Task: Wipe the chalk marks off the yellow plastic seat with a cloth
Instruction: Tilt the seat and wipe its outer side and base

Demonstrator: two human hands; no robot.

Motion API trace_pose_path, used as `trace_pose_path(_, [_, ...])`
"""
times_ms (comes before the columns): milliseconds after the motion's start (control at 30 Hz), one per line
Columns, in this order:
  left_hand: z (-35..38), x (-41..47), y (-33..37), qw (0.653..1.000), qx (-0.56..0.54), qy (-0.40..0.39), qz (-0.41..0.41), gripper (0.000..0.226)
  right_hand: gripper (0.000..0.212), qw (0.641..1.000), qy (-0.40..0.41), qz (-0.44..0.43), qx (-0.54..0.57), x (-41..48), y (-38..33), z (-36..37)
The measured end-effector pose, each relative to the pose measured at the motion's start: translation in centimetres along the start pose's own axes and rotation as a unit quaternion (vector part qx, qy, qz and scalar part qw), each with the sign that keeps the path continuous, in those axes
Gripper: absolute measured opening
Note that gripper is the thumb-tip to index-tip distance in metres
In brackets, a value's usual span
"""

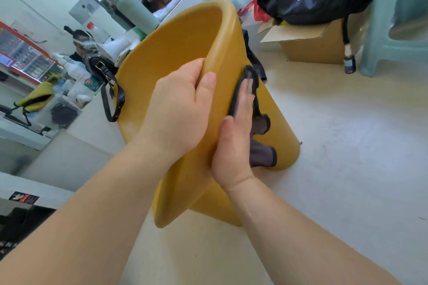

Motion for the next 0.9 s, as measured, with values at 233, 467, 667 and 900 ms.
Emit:
trace_pose_path(233, [3.5,7.5,2.3,0.997,-0.057,-0.007,-0.049,0.04,0.094,0.995,-0.051,-0.002,-0.08,-11.1,2.6,1.4])
trace_pose_path(467, [5.0,8.3,2.7,0.992,-0.116,-0.021,-0.051,0.038,0.094,0.999,0.035,-0.031,0.001,-0.7,-0.4,-2.7])
trace_pose_path(667, [5.4,8.1,3.6,0.988,-0.153,-0.01,-0.032,0.03,0.095,0.999,-0.025,-0.009,0.045,9.5,-5.5,-4.2])
trace_pose_path(900, [4.4,8.4,2.8,0.978,-0.184,-0.034,-0.092,0.019,0.086,0.999,0.035,0.003,-0.036,2.0,-4.8,-2.2])
Point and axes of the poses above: each hand's wrist, its own x-axis towards the middle knuckle, its own z-axis out of the palm, y = z × x, the point moved 9 cm from there along x, towards the middle knuckle, and after that the axes turned 5 degrees about x, right-handed, at the moved point
